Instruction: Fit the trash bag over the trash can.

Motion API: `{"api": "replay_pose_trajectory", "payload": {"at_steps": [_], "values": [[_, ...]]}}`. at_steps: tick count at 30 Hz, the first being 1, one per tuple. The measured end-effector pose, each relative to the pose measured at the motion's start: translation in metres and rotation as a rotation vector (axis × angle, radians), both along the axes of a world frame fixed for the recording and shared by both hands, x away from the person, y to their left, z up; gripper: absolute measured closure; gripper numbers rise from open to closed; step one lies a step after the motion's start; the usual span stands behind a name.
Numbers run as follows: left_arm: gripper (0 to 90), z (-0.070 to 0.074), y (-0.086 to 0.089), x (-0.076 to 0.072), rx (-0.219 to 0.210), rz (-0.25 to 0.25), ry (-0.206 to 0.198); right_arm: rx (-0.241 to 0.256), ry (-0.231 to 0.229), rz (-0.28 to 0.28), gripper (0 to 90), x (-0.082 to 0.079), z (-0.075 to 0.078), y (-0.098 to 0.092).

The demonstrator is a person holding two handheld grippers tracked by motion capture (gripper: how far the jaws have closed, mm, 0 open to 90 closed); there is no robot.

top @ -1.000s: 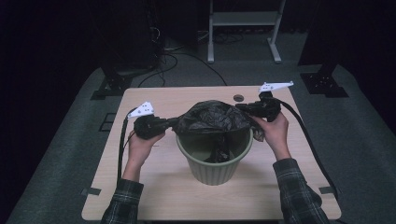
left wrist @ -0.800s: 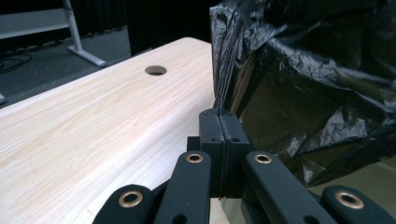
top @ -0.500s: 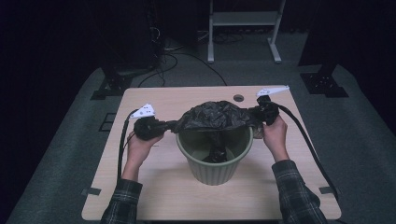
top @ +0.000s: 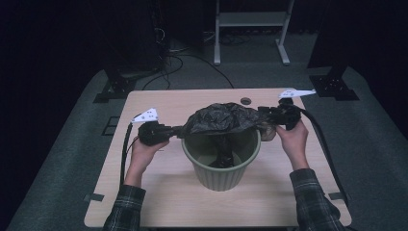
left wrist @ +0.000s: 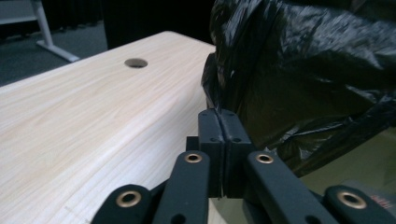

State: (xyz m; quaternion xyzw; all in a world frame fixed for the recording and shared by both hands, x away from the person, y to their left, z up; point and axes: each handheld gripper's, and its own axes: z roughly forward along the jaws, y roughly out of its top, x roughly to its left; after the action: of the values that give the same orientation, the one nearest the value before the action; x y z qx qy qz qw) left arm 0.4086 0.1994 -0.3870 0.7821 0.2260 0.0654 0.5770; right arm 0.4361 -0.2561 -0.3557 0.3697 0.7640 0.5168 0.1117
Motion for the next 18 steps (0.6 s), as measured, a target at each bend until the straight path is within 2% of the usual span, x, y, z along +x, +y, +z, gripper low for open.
{"api": "replay_pose_trajectory", "payload": {"at_steps": [3,5,7,10,13,18], "values": [[73.6,0.004,0.001,-0.002,-0.027,-0.013,-0.007,0.038,-0.050,-0.002,57.7,-0.012,0.019,-0.013],[58.0,0.009,0.003,-0.004,-0.040,-0.019,-0.019,0.077,-0.082,0.007,54.7,-0.023,0.033,-0.022],[50.7,0.013,0.007,-0.007,-0.063,-0.039,-0.029,0.095,-0.107,0.022,53.8,-0.031,0.043,-0.027],[34.0,0.023,0.013,-0.012,-0.060,-0.056,-0.053,0.128,-0.135,0.063,49.3,-0.043,0.056,-0.031],[27.3,0.033,0.021,-0.019,-0.094,-0.093,-0.080,0.154,-0.150,0.111,44.0,-0.053,0.063,-0.029],[22.1,0.047,0.021,-0.031,-0.163,-0.184,-0.105,0.137,-0.144,0.158,37.9,-0.060,0.063,-0.023]]}}
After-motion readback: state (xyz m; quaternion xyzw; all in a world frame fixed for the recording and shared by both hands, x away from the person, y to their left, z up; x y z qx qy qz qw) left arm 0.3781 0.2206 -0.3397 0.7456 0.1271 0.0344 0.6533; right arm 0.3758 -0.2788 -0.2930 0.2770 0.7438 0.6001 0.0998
